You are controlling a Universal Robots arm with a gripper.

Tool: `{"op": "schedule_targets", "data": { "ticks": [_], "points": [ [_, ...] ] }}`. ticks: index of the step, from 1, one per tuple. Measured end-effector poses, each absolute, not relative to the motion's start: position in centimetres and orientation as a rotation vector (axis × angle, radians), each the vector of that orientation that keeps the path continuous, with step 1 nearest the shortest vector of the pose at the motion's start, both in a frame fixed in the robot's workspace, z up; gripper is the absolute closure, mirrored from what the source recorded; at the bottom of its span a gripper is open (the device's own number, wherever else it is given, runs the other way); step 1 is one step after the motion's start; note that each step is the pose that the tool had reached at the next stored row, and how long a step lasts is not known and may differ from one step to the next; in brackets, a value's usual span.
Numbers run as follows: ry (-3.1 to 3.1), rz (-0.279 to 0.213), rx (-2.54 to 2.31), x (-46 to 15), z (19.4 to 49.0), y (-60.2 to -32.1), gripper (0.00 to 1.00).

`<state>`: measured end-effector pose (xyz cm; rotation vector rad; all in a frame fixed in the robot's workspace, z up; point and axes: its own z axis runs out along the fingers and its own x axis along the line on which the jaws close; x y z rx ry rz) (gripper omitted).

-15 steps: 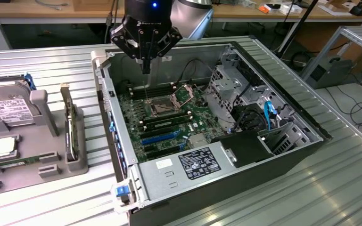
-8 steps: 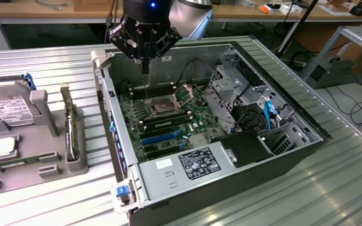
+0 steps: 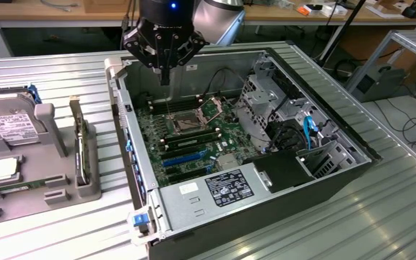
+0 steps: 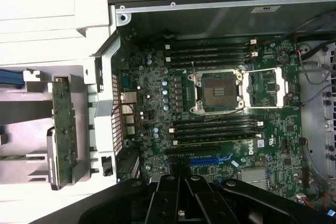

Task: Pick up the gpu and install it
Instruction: 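Reach for the gpu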

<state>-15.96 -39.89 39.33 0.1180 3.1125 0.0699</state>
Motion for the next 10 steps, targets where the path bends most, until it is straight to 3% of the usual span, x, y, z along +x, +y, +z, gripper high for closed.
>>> {"op": "schedule_targets", "data": {
  "ticks": [10],
  "points": [
    [3.112,0.070,0.118,-16.32,39.33,-39.89,0.89]
  ]
}}
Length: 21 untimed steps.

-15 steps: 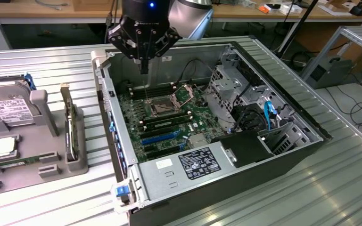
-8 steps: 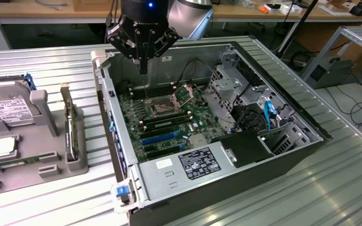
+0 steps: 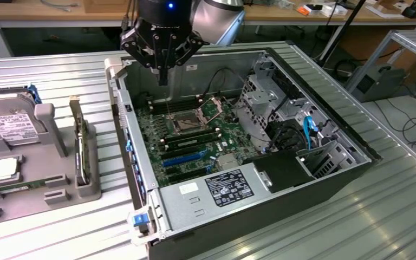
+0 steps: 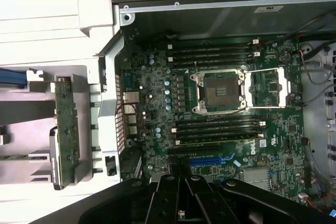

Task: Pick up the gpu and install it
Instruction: 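Reach for the gpu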

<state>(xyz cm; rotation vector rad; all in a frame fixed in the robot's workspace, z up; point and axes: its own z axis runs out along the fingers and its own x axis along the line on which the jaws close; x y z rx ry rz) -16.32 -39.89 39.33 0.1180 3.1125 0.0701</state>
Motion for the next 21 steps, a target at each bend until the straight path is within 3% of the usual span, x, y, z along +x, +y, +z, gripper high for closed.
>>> {"op": "schedule_targets", "data": {
  "ticks": [21],
  "points": [
    [3.112,0.070,0.118,-17.4,39.3,-39.9,0.89]
  ]
}}
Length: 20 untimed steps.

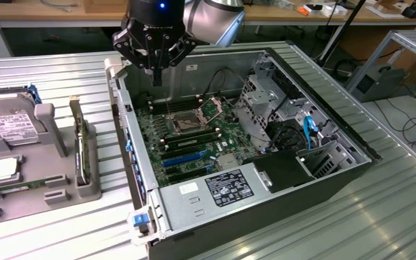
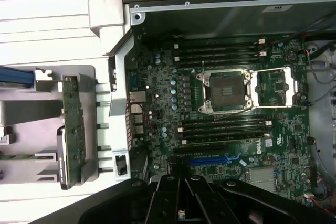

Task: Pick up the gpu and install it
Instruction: 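Reach for the gpu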

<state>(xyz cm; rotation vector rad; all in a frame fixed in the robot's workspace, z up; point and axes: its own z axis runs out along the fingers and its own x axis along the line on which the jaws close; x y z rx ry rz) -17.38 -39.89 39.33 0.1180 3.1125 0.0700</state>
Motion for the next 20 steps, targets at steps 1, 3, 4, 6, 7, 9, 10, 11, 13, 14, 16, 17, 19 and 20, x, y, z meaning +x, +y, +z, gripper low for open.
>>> {"op": "schedule_targets", "data": {
  "ticks": [1,3,4,6,7,9,10,11,13,14,16,17,19,20],
  "points": [
    [3.113,0.070,0.118,-17.4,39.3,-39.9,0.89],
    [3.112,0.070,0.118,-17.5,39.3,-39.9,0.89],
    [3.113,0.070,0.118,-17.7,39.3,-39.9,0.89],
    [3.112,0.070,0.118,-18.0,39.3,-39.9,0.89],
    [3.113,0.070,0.118,-18.1,39.3,-39.9,0.89],
    [3.113,0.070,0.118,-18.2,39.3,-39.9,0.89],
    [3.113,0.070,0.118,-18.3,39.3,-39.9,0.89],
    [3.113,0.070,0.118,-18.3,39.3,-39.9,0.89],
    [3.113,0.070,0.118,-18.4,39.3,-39.9,0.89],
    [3.113,0.070,0.118,-18.5,39.3,-39.9,0.89],
    [3.112,0.070,0.118,-18.6,39.3,-39.9,0.89],
    [3.112,0.070,0.118,-18.7,39.3,-39.9,0.89],
    [3.113,0.070,0.118,-18.9,39.3,-39.9,0.89],
    [3.112,0.070,0.118,-18.9,39.3,-39.9,0.89]
  ]
}}
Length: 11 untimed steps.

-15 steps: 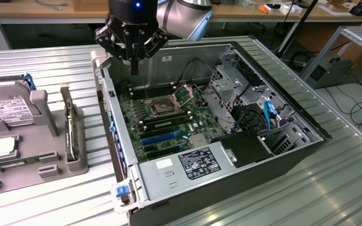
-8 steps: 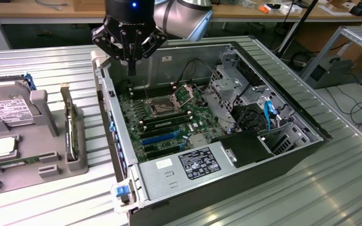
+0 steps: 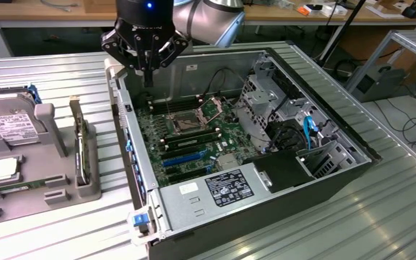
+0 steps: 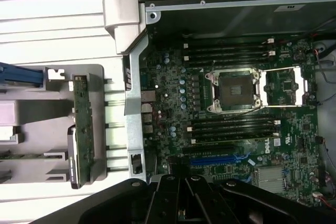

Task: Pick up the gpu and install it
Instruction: 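Reach for the gpu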

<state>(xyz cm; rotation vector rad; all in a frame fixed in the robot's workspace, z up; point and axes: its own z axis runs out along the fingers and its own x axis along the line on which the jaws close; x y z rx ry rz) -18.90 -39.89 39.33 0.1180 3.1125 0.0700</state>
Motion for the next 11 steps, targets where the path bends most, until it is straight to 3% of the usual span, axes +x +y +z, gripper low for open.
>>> {"op": "schedule_targets", "data": {
  "ticks": [11],
  "points": [
    [3.112,0.070,0.118,-19.43,39.33,-39.89,0.89]
  ]
}}
